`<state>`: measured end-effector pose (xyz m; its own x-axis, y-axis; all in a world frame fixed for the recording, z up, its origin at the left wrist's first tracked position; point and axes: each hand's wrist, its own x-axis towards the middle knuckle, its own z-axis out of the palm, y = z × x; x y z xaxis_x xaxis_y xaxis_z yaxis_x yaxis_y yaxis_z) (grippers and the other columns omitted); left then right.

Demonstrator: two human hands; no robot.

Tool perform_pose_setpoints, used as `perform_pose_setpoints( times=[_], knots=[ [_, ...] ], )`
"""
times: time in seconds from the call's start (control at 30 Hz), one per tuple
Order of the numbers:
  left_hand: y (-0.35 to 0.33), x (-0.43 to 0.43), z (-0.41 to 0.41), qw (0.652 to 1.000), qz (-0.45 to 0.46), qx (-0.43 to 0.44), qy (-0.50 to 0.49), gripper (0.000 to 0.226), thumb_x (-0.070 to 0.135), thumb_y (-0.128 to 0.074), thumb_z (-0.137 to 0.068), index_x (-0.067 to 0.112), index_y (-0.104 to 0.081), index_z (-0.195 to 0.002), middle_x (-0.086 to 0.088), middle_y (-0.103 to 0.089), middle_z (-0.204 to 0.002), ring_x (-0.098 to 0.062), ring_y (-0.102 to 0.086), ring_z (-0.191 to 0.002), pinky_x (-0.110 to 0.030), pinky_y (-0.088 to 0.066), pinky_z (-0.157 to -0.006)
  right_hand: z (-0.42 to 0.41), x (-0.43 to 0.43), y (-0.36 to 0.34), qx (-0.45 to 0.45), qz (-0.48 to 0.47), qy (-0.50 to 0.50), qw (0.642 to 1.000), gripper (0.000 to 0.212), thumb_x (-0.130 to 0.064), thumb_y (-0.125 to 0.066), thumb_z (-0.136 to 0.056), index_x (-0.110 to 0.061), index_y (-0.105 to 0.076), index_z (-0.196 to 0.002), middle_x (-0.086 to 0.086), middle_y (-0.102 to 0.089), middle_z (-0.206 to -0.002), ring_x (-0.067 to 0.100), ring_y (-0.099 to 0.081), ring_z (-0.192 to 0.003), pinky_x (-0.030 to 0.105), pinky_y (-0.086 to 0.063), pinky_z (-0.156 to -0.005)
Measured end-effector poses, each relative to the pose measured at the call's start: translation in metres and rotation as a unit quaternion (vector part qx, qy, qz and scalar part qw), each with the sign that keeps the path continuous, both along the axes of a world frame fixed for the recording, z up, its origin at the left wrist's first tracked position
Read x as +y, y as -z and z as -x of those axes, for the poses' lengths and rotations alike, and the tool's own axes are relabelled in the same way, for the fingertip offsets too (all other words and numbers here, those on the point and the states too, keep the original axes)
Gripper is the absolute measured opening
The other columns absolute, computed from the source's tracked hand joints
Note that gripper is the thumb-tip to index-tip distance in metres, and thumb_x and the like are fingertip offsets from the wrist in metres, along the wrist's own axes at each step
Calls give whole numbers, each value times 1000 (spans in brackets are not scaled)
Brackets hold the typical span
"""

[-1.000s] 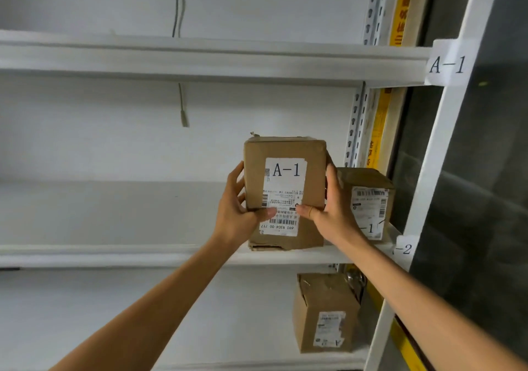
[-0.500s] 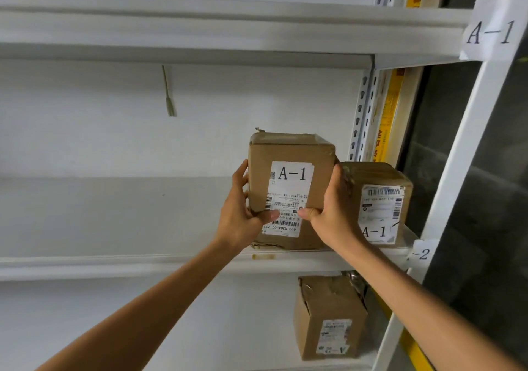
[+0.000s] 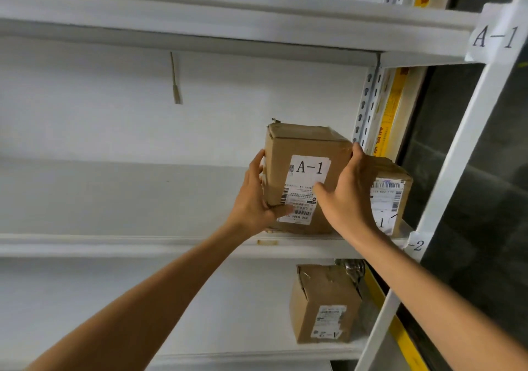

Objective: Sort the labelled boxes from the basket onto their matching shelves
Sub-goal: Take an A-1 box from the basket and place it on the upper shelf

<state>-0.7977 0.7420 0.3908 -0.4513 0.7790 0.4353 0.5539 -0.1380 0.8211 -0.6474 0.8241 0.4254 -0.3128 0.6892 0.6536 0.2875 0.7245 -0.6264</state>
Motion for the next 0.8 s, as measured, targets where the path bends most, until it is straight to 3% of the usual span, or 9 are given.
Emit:
perform_pose_setpoints(
  times=[0.07, 0.13, 0.2, 0.27, 0.33, 0.4, 0.57, 0.8],
  knots=[
    [3, -14, 1, 999, 39, -15, 2, 123, 28, -88, -60, 37, -4, -149, 6, -41, -141, -16, -45, -129, -48, -49, -99, 3, -12, -6, 17, -50, 35, 998, 95, -13, -70, -78, -13, -7, -149, 16, -24, -146, 29, -23, -139, 31, -26, -117],
    [9, -37, 4, 997, 67, 14, -29, 106, 29, -87, -66, 26, -19, -148, 3, -48, -135, -13, -51, -120, -39, -50, -97, 7, -34, -16, 38, -169, 53, 984, 80, -12, -67, -77, -3, -25, -145, 21, -33, -139, 28, -30, -130, 16, -24, -108],
    [14, -72, 11, 992, 70, 72, -73, 80, 26, -83, -71, 23, -40, -138, 4, -54, -124, -11, -57, -110, -31, -51, -91, 21, -60, -22, 28, -225, -6, 974, 69, -12, -64, -76, -1, -35, -138, 20, -43, -128, 24, -40, -117, 15, -33, -98],
    [15, -117, 20, 977, 87, 157, -115, 56, 21, -77, -75, 23, -52, -126, 6, -58, -116, -10, -62, -101, -27, -53, -83, 47, -91, -19, -55, -161, -158, 973, 63, -8, -64, -80, -6, -37, -137, 11, -50, -120, 16, -48, -106, 23, -48, -86],
    [17, -167, 32, 950, 130, 235, -161, 41, 20, -71, -78, 25, -58, -116, 8, -61, -112, -9, -64, -96, -28, -53, -79, 74, -130, -7, -194, -69, -291, 934, 59, -14, -66, -84, -14, -38, -135, 4, -54, -115, 14, -54, -99, 35, -51, -89],
    [19, -222, 45, 923, 186, 260, -213, 37, 23, -68, -79, 25, -60, -114, 8, -63, -112, -12, -64, -98, -30, -52, -79, 102, -172, 12, -308, -42, -350, 884, 63, -24, -71, -83, -16, -38, -136, 5, -55, -123, 14, -54, -101, 33, -48, -93],
    [37, -371, 61, 847, 346, 245, -322, 39, 33, -67, -83, 27, -57, -120, 8, -63, -115, -16, -60, -104, -25, -43, -74, 147, -290, 52, -417, -68, -429, 799, 61, -32, -69, -85, -17, -41, -137, 3, -49, -135, 19, -52, -119, 32, -45, -98],
    [64, -563, 20, 758, 427, 126, -476, 41, 34, -71, -77, 28, -59, -116, 7, -63, -113, -18, -62, -101, -31, -50, -77, 181, -469, 76, -383, -171, -596, 685, 49, -35, -72, -80, -17, -52, -121, 3, -56, -119, 17, -55, -103, 34, -50, -89]
  ],
)
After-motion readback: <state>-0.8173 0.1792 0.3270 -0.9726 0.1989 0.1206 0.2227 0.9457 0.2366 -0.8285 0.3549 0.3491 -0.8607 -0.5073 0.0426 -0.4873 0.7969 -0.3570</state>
